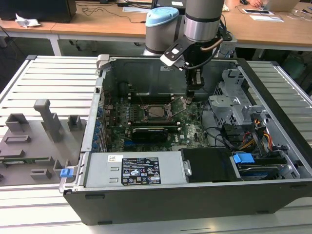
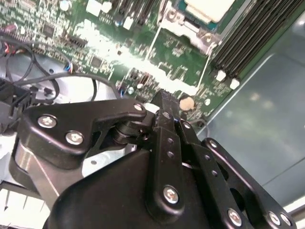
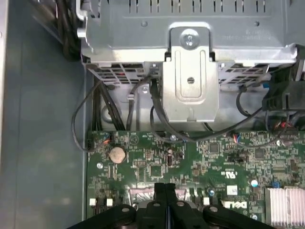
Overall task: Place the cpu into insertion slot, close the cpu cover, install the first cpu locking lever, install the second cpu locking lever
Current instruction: 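Close the cpu cover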
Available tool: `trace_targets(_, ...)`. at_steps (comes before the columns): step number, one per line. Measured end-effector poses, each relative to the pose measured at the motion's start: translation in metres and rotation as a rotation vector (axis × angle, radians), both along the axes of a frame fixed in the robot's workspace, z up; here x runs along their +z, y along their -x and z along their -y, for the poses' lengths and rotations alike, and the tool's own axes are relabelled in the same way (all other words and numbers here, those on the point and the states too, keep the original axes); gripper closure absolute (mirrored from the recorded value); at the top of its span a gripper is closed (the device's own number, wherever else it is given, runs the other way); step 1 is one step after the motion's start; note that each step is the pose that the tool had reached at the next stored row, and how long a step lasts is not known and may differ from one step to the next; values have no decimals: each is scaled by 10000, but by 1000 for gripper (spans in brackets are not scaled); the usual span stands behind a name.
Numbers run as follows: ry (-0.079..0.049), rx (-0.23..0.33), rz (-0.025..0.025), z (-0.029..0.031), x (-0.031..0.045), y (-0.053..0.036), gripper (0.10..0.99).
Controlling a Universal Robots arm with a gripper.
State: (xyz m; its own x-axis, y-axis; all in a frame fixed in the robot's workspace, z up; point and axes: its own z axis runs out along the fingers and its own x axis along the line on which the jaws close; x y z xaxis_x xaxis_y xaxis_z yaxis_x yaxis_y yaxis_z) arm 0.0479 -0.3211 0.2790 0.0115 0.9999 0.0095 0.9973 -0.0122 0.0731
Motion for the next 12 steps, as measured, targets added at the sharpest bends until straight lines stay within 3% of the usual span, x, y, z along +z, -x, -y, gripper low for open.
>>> trace_targets(6,1,52,-12,0,-87,-81,980)
trace_targets(12,0,117,-29,-1,-212,-105,980)
